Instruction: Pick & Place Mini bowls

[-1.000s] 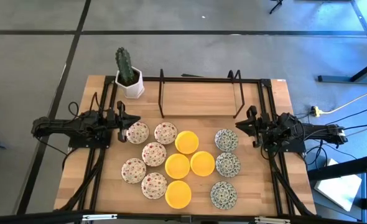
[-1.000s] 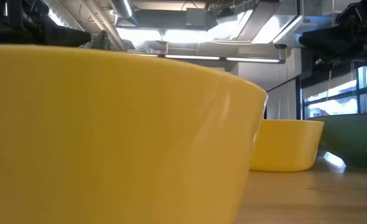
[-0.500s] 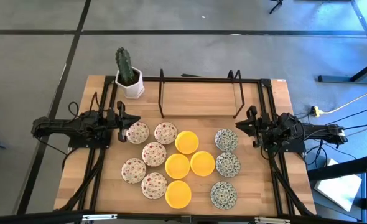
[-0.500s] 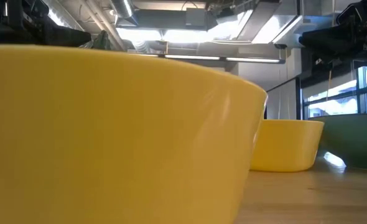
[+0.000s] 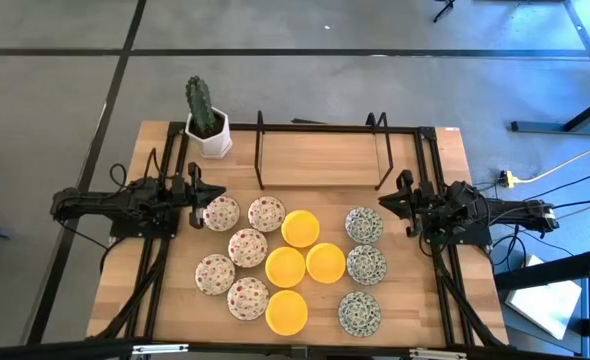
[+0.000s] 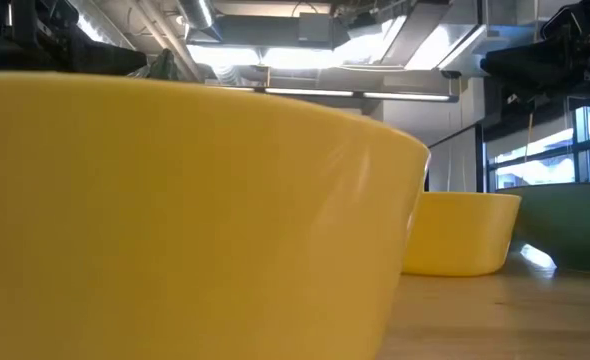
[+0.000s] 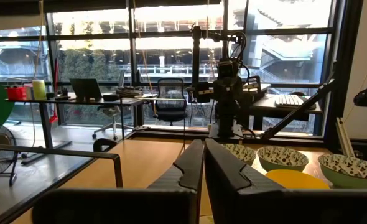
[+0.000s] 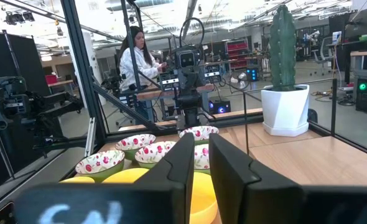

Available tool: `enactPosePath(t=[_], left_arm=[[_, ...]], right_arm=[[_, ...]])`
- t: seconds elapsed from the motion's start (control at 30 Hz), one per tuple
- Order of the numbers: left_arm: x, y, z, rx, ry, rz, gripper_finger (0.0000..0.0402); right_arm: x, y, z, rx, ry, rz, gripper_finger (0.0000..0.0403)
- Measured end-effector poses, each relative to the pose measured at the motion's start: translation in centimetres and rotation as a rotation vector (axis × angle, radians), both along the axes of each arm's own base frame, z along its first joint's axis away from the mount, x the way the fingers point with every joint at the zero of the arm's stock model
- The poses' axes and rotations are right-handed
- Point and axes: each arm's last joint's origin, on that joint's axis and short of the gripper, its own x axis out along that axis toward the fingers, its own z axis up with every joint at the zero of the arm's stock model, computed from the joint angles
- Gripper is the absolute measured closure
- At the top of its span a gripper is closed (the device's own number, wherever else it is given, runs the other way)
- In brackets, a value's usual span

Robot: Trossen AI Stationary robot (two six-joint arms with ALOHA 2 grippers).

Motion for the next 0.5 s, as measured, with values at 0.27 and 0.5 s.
enactPosePath(t=[0.27,0.5], left_arm=[[0.0,0.0,0.0,0.0,0.0,0.0,0.0393],[0.0,0.0,0.0,0.0,0.0,0.0,0.0389]], right_arm=[[0.0,0.0,0.0,0.0,0.0,0.0,0.0352],[0.0,0.0,0.0,0.0,0.0,0.0,0.0352]])
